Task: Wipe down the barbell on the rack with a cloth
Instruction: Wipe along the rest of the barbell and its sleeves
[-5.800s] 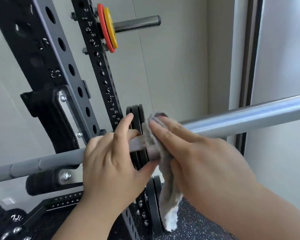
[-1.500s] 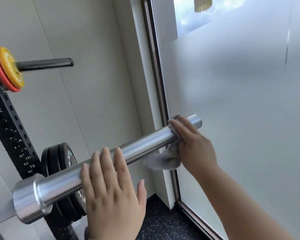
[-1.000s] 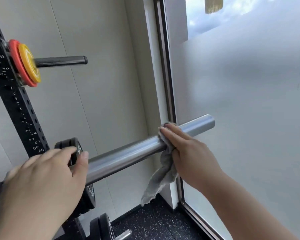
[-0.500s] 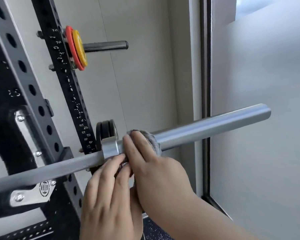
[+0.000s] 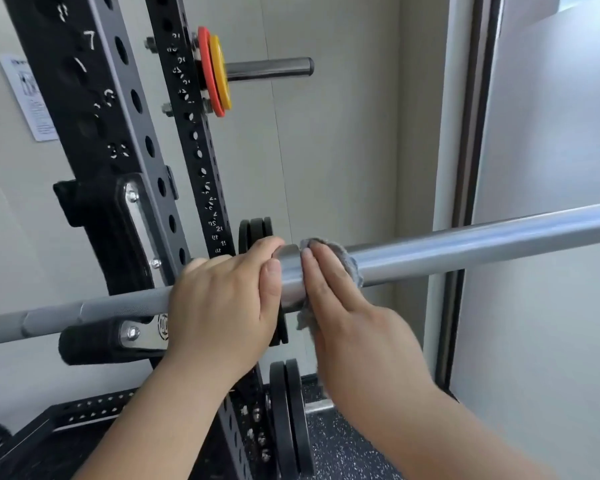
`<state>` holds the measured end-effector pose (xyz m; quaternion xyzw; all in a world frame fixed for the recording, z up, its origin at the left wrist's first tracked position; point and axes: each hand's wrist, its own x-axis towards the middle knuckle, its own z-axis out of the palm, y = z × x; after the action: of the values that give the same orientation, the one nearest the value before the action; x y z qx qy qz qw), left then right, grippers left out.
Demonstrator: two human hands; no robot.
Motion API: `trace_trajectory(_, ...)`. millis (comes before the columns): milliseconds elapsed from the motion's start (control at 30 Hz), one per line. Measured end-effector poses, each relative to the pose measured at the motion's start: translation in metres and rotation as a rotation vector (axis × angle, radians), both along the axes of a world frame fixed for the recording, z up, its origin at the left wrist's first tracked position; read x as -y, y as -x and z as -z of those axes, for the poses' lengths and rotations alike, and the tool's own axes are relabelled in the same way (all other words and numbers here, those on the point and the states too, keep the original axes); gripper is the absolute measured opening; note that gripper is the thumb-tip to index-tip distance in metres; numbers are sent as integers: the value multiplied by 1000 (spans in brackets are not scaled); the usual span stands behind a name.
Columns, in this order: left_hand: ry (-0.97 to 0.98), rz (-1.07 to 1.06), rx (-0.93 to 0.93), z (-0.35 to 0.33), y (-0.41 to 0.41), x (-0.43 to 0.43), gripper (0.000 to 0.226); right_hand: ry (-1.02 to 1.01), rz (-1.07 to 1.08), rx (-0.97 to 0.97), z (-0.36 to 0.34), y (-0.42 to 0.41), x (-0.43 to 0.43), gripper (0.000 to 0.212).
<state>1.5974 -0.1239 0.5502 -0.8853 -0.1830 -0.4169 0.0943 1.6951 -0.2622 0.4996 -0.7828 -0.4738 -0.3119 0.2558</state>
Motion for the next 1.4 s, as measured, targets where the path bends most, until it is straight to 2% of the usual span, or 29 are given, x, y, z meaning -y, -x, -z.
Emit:
trace_trajectory(67, -27, 18, 26, 2, 1, -1, 44, -13, -70, -71, -2, 4, -1, 94)
trace_trajectory(167, -9, 30, 26, 7, 5, 3, 43, 27, -147, -145, -11, -3, 18, 86)
trace_trajectory(233, 18, 51, 22, 12, 6, 3, 42, -32, -238, -191, -15, 2, 17, 78)
trace_trajectory(267, 34, 73, 32, 15, 7, 4, 42, -60, -261, -187, -18, 7, 11, 71)
trace_trajectory(300, 51, 99, 43, 18, 7, 5, 42, -96, -247, -142, -19, 12, 5, 72)
trace_trajectory(367, 65, 138, 54, 25, 12, 5, 46, -95, -172, -40, -9, 21, -6, 86)
trace_trajectory(433, 49, 146, 47, 33, 20, 4, 50, -91, -83, 49, 6, 27, -7, 88)
trace_trajectory(600, -7, 86, 45, 44, 46, 2, 49, -160, -203, 62, 33, 39, -9, 70)
trace_trajectory(767, -95, -14, 195, 37, 83, -8, 44, -66, -146, 5, 11, 51, -36, 86)
trace_trajectory(900, 2, -150, 199, 29, 123, -39, 46, -10, -157, -29, 13, 74, -71, 90)
trace_trajectory(1033, 129, -168, 107, 32, 160, -72, 57, -89, -370, -32, 11, 106, -95, 67)
trace_trajectory(1067, 145, -183, 91, 33, 169, -80, 60, -95, -389, -61, 8, 112, -96, 67)
trace_trajectory(1167, 165, -256, 46, 35, 195, -102, 67, -184, -404, -128, -7, 122, -95, 67)
trace_trajectory(1267, 162, -288, 22, 36, 218, -120, 67, -314, -416, -107, -28, 143, -94, 62)
trace_trajectory(1400, 177, -301, 37, 36, 252, -144, 64, -276, -390, -72, -31, 191, -112, 65)
